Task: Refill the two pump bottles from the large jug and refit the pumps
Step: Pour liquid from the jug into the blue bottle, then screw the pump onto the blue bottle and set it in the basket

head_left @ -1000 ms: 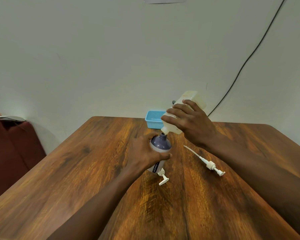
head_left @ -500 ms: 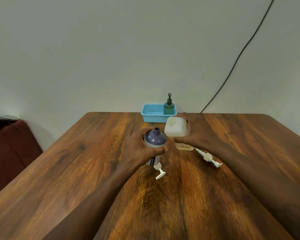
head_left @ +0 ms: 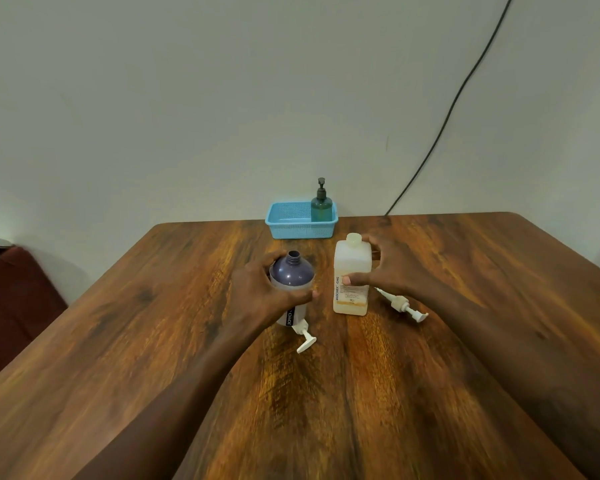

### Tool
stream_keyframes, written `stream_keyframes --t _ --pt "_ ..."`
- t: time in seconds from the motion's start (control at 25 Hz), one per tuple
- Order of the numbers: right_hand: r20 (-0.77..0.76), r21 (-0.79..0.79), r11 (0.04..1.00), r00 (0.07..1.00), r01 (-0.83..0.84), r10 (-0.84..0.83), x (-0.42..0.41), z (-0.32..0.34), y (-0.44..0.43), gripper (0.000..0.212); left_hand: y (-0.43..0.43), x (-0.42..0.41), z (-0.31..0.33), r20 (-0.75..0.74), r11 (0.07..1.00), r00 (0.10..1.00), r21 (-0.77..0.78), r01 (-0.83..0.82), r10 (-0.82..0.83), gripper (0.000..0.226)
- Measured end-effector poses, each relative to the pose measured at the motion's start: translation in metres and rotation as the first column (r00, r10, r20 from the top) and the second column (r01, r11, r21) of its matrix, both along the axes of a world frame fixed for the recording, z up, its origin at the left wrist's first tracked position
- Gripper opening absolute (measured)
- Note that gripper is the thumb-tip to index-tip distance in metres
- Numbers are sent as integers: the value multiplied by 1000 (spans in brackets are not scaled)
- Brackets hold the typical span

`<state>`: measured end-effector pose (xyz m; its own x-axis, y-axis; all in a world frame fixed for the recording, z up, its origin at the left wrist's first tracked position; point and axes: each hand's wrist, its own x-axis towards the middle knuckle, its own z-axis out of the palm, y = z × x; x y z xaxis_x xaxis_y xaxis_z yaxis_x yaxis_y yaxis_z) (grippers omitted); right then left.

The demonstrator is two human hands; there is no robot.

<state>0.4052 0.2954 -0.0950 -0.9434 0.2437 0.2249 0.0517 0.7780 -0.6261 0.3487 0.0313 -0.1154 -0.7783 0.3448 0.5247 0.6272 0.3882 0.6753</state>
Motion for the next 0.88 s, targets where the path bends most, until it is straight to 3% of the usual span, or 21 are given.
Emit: stream_keyframes --t 0.12,0.28,0.4,0.48,0.56,0.64,0.76,0.88 --pt "-9 97 995 1000 -7 8 2 3 -6 106 -4 0 0 -7 1000 1000 -7 -2 2 70" --pt "-148 262 965 987 -27 68 4 17 -30 103 -16 -1 -3 -5 1000 1000 -9 -24 24 73" --pt "-218 376 920 955 -109 202 -2 25 -53 84 -28 -5 -7 9 1000 1000 -12 -19 19 75" --pt "-193 361 898 921 -253 338 -7 22 -64 60 -37 -10 -12 20 1000 999 -13 -27 28 79" --pt "-117 314 864 887 -394 447 -12 13 -72 39 -45 -10 -13 33 999 999 -12 -41 42 79" --pt "61 320 817 871 -480 488 -18 -2 -80 30 -50 -9 -13 33 998 997 -2 -66 66 77" --pt "323 428 709 828 -560 459 -31 -28 -89 36 -57 -10 -13 19 996 996 9 -88 88 76" --pt "454 558 569 796 -604 400 -39 -44 -93 44 -62 -13 -14 16 996 996 1 -89 89 74"
